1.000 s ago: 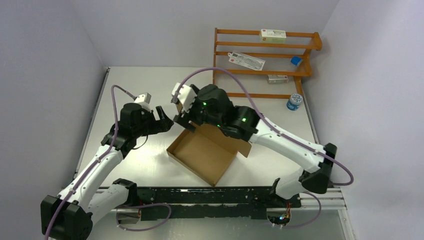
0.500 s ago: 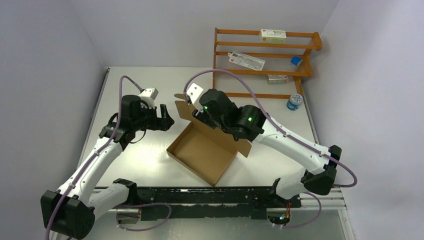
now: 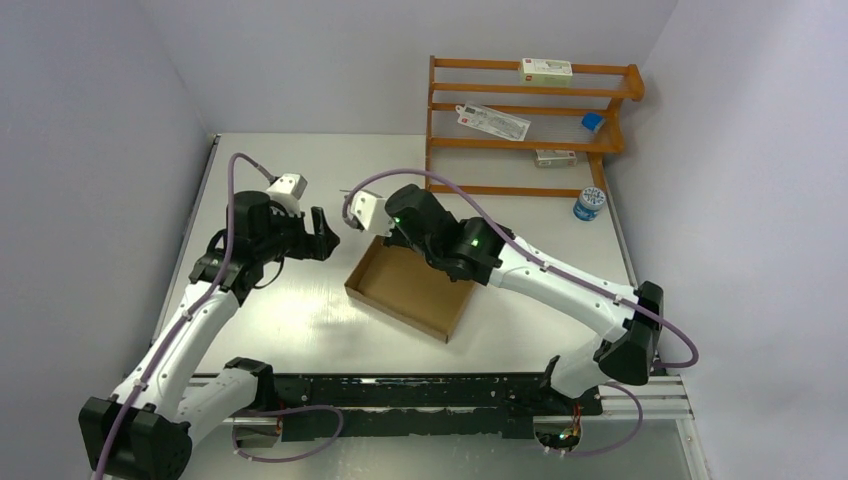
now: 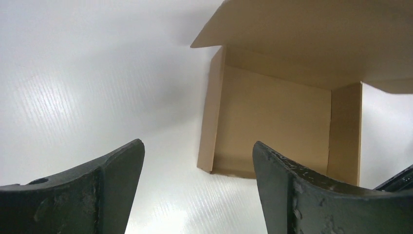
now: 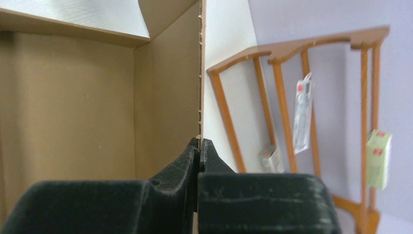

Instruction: Fold the paper box

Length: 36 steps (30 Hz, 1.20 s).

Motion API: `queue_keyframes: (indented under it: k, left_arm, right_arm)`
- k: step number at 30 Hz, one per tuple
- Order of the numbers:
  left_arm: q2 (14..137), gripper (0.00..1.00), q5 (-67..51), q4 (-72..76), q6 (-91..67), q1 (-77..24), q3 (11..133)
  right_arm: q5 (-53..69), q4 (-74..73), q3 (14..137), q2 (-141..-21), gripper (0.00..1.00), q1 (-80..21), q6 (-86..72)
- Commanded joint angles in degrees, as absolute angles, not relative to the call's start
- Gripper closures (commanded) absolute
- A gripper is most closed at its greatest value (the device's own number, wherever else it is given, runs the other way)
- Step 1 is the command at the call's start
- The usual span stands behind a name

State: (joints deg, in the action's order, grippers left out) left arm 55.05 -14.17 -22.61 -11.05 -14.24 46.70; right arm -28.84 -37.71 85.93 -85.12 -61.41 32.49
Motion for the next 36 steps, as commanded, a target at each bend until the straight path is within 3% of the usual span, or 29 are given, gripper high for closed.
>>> queue_keyframes:
  k: [1,9,13,18,22,25,30,36]
  left_arm:
    - [53.0,0.14,-12.5,-23.1,-10.1,-13.3,46.5]
    - [52.0,0.14,-12.0,-23.0,-9.5,-13.1,46.4]
    - [52.1,0.14,-11.3,-22.6,-9.0,-12.8,46.8]
    - [54.3,0.13,-11.8,-20.6,-8.3,-10.9,49.4]
    - [59.3,0.14,-16.8,-19.6,-6.5,-8.4,54.1]
    - [63.2,0.16,-20.3,-19.1,-4.6,-8.0,57.3]
    - [66.5,0.20,-27.0,-18.1,-1.7,-8.0,61.4]
    - [71.8,0.24,-25.7,-22.2,2.4,-9.7,67.6]
  right_arm:
    - [-22.8,-27.0,83.2,-84.6,1.00,-58.9,50.0]
    - [5.8,-25.0,86.7,-87.9,1.00,-46.0,61.4]
    - [11.8,-24.4,88.3,-90.7,0.99,-42.1,63.3]
    - [12.5,-21.4,87.8,-90.1,0.53,-40.9,58.3]
    - [9.4,-15.0,79.9,-84.2,0.34,-40.8,53.2]
    - [5.6,-12.4,75.7,-79.0,0.28,-38.8,50.1]
    - [1.2,-13.9,72.5,-74.6,0.26,-32.3,47.5]
    - [2.4,-13.9,70.7,-75.6,0.24,-23.1,47.3]
